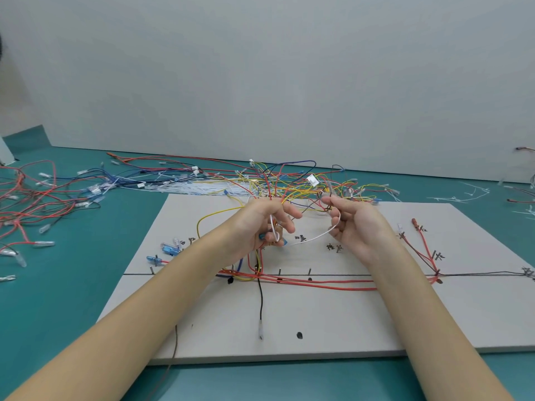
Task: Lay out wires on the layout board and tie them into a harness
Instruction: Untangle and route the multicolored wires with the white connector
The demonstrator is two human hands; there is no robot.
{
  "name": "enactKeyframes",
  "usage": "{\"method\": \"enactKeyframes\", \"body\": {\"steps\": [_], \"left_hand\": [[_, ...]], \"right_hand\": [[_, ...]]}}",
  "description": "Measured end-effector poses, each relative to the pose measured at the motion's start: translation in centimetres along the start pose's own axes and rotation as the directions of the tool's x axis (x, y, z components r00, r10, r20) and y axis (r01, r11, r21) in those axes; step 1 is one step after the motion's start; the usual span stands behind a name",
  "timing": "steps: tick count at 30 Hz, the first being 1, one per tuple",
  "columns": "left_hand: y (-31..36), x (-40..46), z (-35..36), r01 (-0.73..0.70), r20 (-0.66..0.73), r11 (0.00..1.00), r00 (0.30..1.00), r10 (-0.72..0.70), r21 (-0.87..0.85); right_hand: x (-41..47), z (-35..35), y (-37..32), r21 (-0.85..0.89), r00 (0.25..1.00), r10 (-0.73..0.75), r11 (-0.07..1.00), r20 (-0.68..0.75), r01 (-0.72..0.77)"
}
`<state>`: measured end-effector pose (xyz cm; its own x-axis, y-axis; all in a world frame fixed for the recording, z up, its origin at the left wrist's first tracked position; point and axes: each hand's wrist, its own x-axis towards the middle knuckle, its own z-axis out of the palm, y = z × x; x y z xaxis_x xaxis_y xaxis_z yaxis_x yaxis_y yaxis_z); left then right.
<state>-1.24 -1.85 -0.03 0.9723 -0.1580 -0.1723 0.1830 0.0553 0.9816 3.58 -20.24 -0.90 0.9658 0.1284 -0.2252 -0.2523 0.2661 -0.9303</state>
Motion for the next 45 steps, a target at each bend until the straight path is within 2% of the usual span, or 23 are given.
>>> {"method": "enactKeyframes", "body": {"steps": [3, 6, 8, 11, 12, 14, 17, 19, 22, 26, 29, 32, 34, 37, 39, 40, 42, 45], "left_hand": [[0.0, -0.1, 0.1, -0.018, -0.007, 1.000, 1.000, 0.018, -0.021], [0.1, -0.1, 0.0, -0.046, -0.021, 0.997, 0.999, 0.045, -0.058], [0.2, -0.1, 0.0, -0.054, -0.033, 0.995, 0.998, 0.052, -0.080], [0.3, -0.2, 0.1, -0.073, -0.064, 0.990, 0.996, 0.066, -0.117], [0.3, -0.2, 0.1, -0.082, -0.073, 0.988, 0.995, 0.073, -0.133], [0.3, -0.2, 0.2, -0.096, -0.086, 0.983, 0.993, 0.084, -0.159], [0.4, -0.2, 0.2, -0.109, -0.104, 0.978, 0.990, 0.092, -0.175], [0.3, -0.2, 0.1, -0.116, -0.108, 0.978, 0.989, 0.099, -0.174], [0.2, -0.1, 0.0, -0.127, -0.110, 0.976, 0.988, 0.109, -0.176], [0.2, 0.2, -0.1, -0.173, -0.119, 0.961, 0.981, 0.150, -0.217], [0.2, 0.2, -0.2, -0.199, -0.125, 0.965, 0.976, 0.179, -0.172], [0.1, 0.1, 0.1, -0.260, -0.117, 0.965, 0.958, 0.262, 0.033], [-0.1, -0.2, 0.4, -0.340, -0.030, 0.927, 0.937, 0.349, 0.160], [-0.2, -0.7, 0.4, -0.426, 0.124, 0.835, 0.904, 0.409, 0.349], [0.3, -0.9, 0.1, -0.457, 0.100, 0.782, 0.882, 0.461, 0.424], [0.7, -0.8, -0.1, -0.466, 0.035, 0.775, 0.865, 0.501, 0.427], [1.5, -0.8, -0.6, -0.480, -0.137, 0.818, 0.830, 0.540, 0.318], [2.7, -0.6, -2.1, -0.483, -0.289, 0.875, 0.844, 0.452, -0.043]], "right_hand": [[0.0, -0.1, 0.0, -0.243, 0.977, -0.198, 0.954, -0.080, 0.174], [0.2, -0.5, 0.0, -0.418, 0.911, -0.380, 0.862, -0.159, 0.287], [0.4, -0.9, 0.1, -0.547, 0.864, -0.467, 0.781, -0.190, 0.302], [0.5, -1.6, 0.2, -0.798, 0.784, -0.584, 0.565, -0.208, 0.209], [0.5, -1.7, 0.3, -0.841, 0.760, -0.617, 0.508, -0.202, 0.188], [0.5, -1.7, 0.2, -0.857, 0.728, -0.661, 0.471, -0.184, 0.211], [0.4, -1.5, 0.1, -0.804, 0.694, -0.694, 0.516, -0.191, 0.294], [0.2, -1.3, -0.2, -0.672, 0.691, -0.686, 0.625, -0.227, 0.399], [-0.5, -1.0, -0.8, -0.361, 0.775, -0.586, 0.794, -0.238, 0.490], [-1.4, -0.7, -1.8, 0.069, 0.919, -0.386, 0.918, -0.086, 0.392], [-1.8, -0.2, -1.9, 0.241, 0.947, -0.319, 0.923, 0.042, 0.300], [-2.1, 0.8, -1.4, 0.319, 0.943, -0.277, 0.925, 0.186, 0.208], [-2.3, 1.3, -1.1, 0.366, 0.929, -0.269, 0.916, 0.256, 0.165], [-2.4, 1.6, -1.1, 0.385, 0.918, -0.284, 0.908, 0.276, 0.165], [-2.6, 1.4, -1.2, 0.368, 0.913, -0.293, 0.912, 0.282, 0.179], [-2.7, 1.4, -1.3, 0.347, 0.908, -0.291, 0.921, 0.303, 0.179], [-2.9, 1.4, -1.4, 0.290, 0.890, -0.263, 0.944, 0.372, 0.157], [-2.9, 1.7, -1.2, 0.085, 0.882, -0.225, 0.974, 0.414, 0.209]]}}
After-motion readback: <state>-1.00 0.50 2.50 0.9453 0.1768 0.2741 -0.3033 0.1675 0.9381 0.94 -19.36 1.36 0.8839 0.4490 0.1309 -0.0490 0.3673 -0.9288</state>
